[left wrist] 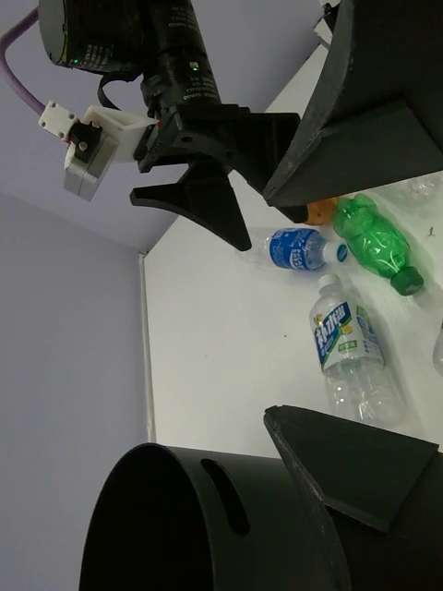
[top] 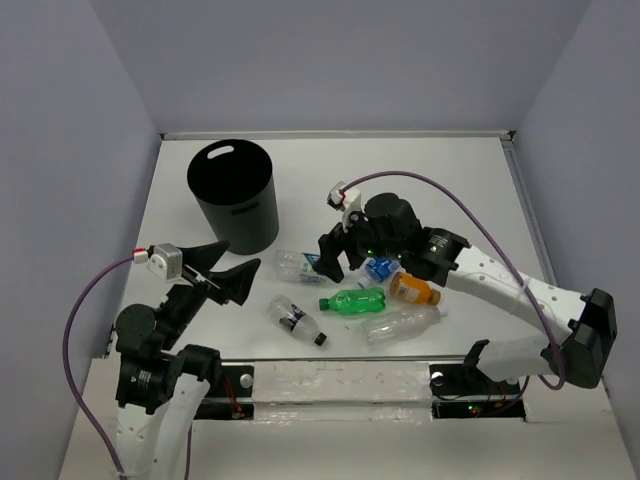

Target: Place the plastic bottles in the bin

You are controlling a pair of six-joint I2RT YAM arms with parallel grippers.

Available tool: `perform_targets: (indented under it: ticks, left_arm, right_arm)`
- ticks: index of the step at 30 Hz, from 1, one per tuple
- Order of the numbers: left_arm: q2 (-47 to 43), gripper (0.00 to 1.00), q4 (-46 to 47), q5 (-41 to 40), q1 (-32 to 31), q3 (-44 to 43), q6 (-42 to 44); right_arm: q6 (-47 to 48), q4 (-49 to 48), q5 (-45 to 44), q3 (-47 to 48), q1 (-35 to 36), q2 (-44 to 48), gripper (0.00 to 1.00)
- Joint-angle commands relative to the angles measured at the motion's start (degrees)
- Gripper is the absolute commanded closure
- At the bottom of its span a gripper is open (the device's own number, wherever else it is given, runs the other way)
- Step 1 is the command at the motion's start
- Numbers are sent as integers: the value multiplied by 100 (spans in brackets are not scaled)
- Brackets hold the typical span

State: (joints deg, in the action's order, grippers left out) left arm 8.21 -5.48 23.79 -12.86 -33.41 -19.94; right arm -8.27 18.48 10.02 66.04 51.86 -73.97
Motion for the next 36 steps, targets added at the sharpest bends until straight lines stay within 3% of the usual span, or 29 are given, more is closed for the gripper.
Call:
perform_targets:
  ticks: [1, 6, 12, 19, 29, 36]
  left_arm:
    - [120, 1, 117, -40, 91, -192, 78]
    - [137, 1, 82, -147, 161, -175, 43]
    - [128, 1, -138, -568, 170, -289, 52]
    - [164, 1, -902, -2595, 74, -702, -45]
    - [94, 1, -1429, -4285, 38, -852, -527]
    - [102, 1, -1298, -4076, 47, -737, -590]
  right_arm:
    - [493, 121, -89, 444, 44, -318, 5]
    - [765, 147, 290, 918, 44, -1258, 5]
    - [1082, 121, -123, 1648, 263, -2183, 5]
    - [1477, 165, -659, 2193, 378, -3017, 5]
    - [2119, 736, -967, 2756, 624, -4142, 4]
    - [2348, 718, -1266, 2941, 624, -4555, 6]
